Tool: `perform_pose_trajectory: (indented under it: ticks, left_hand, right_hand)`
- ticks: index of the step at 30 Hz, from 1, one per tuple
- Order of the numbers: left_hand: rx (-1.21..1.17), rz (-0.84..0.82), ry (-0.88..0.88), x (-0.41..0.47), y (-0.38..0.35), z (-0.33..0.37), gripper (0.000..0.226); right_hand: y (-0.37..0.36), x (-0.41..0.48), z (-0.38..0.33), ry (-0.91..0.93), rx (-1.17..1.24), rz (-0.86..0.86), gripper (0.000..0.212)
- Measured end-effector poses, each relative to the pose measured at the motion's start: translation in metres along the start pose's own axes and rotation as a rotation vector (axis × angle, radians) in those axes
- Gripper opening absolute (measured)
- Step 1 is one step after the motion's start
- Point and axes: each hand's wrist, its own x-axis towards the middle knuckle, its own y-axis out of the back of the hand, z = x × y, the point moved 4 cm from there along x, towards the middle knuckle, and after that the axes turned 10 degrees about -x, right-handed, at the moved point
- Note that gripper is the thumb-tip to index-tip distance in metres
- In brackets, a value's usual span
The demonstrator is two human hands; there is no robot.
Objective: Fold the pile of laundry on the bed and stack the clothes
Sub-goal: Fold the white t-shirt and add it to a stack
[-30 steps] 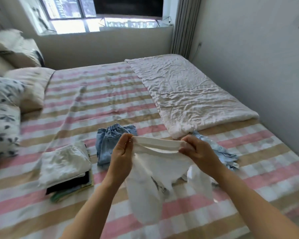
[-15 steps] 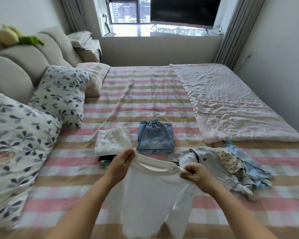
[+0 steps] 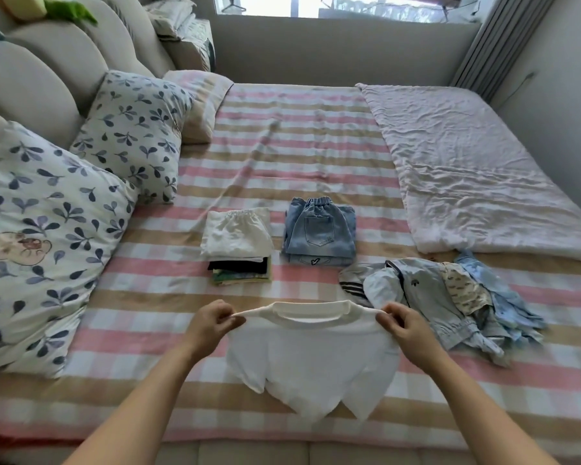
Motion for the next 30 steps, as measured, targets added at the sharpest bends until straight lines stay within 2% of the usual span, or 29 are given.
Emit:
perform_pose_trajectory:
  ticks: [5,9,14,18,24,27,30]
  left_hand:
    - [-0.047,0.131,-0.100,-0.012,0.013,0.012,0.033]
    - [-0.093,0.206,-0.195,-0.020,0.033,0.046,0.032]
    - [-0.115,0.112,-0.205,-0.016,0.061,0.065,0.026]
    - [0.032,0.119,-0.153,0.006,0.049,0.029,0.029]
    - [0.163,0.206,-0.052,0.047,0.003,-0.061,0.027]
    - [0.187,0.256,-0.076,0.070,-0.015,-0.095,0.028]
    - [0.215,0.315,-0.144,0.101,-0.032,-0.123,0.042]
  right_hand:
    - [0.005,-0.016,-0.016,0.056,-0.068,0.087,0.023]
    - [0.018,-0.024,-0.040,0.046,0.044,0.044,0.022]
    - [0.034,-0.024,-0.062,-0.009,0.226,-0.117,0.032]
    - [0.009,0.008,-0.041,-0.021,0.128,-0.107,0.019]
    - [-0.055,0.071,0.027,-0.035,-0.058,0.047,0.019]
    - [-0.077,0.102,0.059,-0.010,-0.099,0.123,0.017]
    - [-0.099,0.138,0.086,0.054,-0.182,0.196,0.013]
